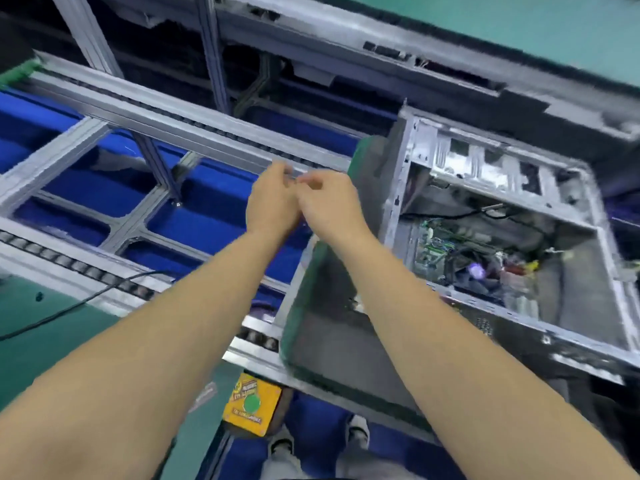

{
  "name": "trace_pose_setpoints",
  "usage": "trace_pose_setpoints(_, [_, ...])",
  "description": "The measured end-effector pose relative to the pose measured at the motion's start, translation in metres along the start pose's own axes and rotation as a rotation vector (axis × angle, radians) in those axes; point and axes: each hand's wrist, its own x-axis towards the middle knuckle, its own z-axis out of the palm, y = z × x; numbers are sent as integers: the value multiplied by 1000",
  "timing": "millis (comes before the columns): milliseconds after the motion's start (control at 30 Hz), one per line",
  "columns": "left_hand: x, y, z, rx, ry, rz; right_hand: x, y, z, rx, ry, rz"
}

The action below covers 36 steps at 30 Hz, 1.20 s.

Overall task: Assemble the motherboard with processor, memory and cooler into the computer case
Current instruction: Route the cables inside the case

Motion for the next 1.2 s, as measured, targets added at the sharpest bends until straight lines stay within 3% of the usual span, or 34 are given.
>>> trace_pose_setpoints(167, [10, 98, 84, -24, -158, 163, 34, 62, -135, -2, 263, 66])
trace_pose_setpoints(233, [6, 115, 111, 133, -198, 264, 37, 95, -174, -99, 296, 118])
trace_pose_setpoints(333, [2, 118, 138, 471, -167, 474, 39, 138, -208, -269, 212, 176])
trace_pose_setpoints(467, [7, 113, 148, 646, -212, 583, 39, 174, -217, -510, 0, 119])
trace_pose_setpoints(733, [3, 114, 150, 837, -173, 632, 38, 195, -197, -610, -240, 11])
trace_pose_setpoints(933, [1, 113, 151, 878, -152, 641, 38, 203, -196, -569, -228, -8])
trace_pose_setpoints(1033, [-4, 115, 154, 915, -60, 872, 40, 205, -203, -407, -154, 83])
trace_pose_setpoints(1100, [-9, 121, 163, 895, -194, 1003, 38, 205, -210, -243, -94, 130])
trace_pose_setpoints(1133, [-11, 124, 170, 865, -331, 953, 35, 204, -214, -176, -82, 129])
trace_pose_setpoints(1200, [-14, 123, 183, 777, -603, 614, 30, 200, -218, -67, -106, 104])
